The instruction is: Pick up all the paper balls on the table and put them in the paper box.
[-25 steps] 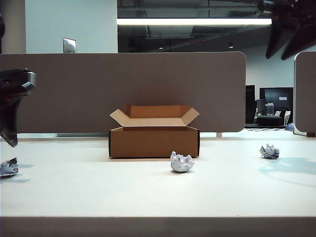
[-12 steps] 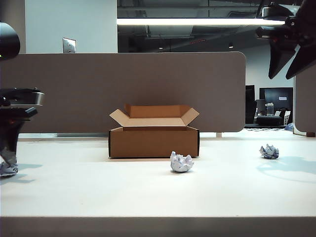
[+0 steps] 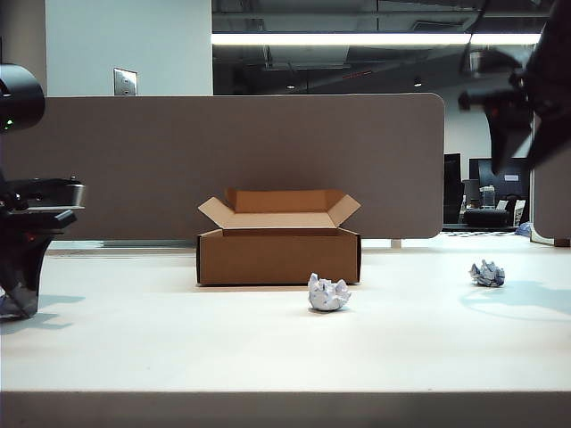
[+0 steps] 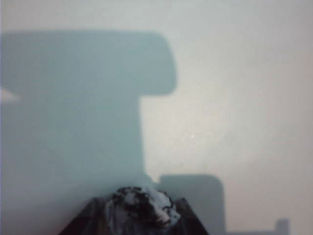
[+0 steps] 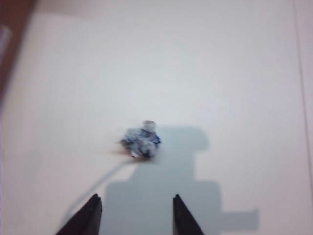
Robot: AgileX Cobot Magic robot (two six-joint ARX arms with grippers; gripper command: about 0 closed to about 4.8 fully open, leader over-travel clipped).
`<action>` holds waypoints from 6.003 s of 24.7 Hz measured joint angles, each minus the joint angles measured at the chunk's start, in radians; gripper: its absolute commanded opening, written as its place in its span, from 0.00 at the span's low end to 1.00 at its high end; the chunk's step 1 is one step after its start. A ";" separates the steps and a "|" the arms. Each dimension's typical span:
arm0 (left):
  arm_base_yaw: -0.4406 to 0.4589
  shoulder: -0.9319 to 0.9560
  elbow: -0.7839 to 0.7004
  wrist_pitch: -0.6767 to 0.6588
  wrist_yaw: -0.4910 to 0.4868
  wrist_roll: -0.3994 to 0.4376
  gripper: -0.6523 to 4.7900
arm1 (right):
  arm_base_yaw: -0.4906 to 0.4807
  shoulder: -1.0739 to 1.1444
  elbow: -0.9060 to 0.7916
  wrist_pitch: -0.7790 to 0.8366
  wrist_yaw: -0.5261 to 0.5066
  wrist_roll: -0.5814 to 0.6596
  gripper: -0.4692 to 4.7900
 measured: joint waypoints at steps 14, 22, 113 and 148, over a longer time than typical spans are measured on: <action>-0.010 0.005 0.201 0.014 0.036 -0.068 0.11 | -0.023 0.376 0.116 0.182 0.032 -0.029 0.64; -0.127 0.078 0.482 0.070 0.117 -0.085 0.11 | -0.036 0.447 0.184 0.090 0.006 0.023 0.64; -0.204 -0.509 0.488 -0.510 0.101 -0.066 0.16 | 0.381 0.379 0.591 -0.707 -0.367 -0.153 0.62; -0.204 -0.617 0.477 -0.604 0.074 -0.045 0.16 | 0.397 0.650 0.587 -0.599 -0.275 -0.094 0.70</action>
